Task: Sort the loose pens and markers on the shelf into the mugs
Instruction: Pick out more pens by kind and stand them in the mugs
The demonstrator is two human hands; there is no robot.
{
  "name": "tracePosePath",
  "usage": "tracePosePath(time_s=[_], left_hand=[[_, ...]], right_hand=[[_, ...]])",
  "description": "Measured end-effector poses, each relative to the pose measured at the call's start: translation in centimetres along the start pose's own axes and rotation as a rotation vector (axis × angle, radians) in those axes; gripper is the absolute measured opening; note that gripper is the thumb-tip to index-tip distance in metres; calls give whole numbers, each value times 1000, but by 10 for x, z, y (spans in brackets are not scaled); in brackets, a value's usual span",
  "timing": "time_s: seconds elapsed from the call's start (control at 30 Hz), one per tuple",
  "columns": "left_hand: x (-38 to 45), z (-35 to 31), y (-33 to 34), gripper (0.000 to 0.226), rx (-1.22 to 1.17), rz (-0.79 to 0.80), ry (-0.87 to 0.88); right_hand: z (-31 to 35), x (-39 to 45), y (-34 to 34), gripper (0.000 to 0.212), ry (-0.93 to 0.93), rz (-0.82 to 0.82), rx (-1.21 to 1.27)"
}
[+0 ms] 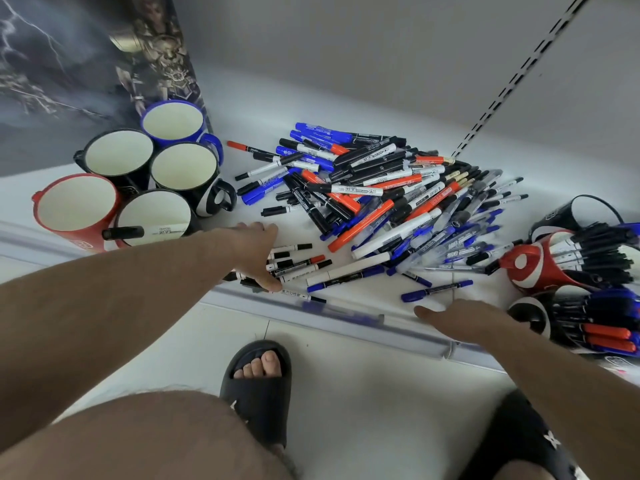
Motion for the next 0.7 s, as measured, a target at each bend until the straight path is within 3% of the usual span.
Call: tracePosePath(time_s=[0.2, 0.33, 0.43, 0.6, 0.7], left_hand=[[0, -12, -4, 97, 94, -9, 146], [-2, -30, -7, 90, 313, -64, 238], [-2, -36, -7, 76, 410, -120, 255], [1, -31, -5, 63, 374, -144, 239], [5, -29, -5, 54, 278, -181, 225]], right_hand=[[9, 5, -1, 96, -37, -72, 56], [25, 2, -5, 79, -81, -105, 117], [34, -4, -8, 57, -124, -100, 304], [48, -7, -8, 48, -169, -106, 605], [58, -12, -8, 42, -254, -90, 646]])
Point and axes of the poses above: each hand's wrist, its own x-axis towards the middle knuckle, its own y-axis out of the palm, z = x × y, the point moved 6 cm from there along x, towards the middle knuckle, and after that the axes turned 10 degrees about z, right-handed, at the moved point
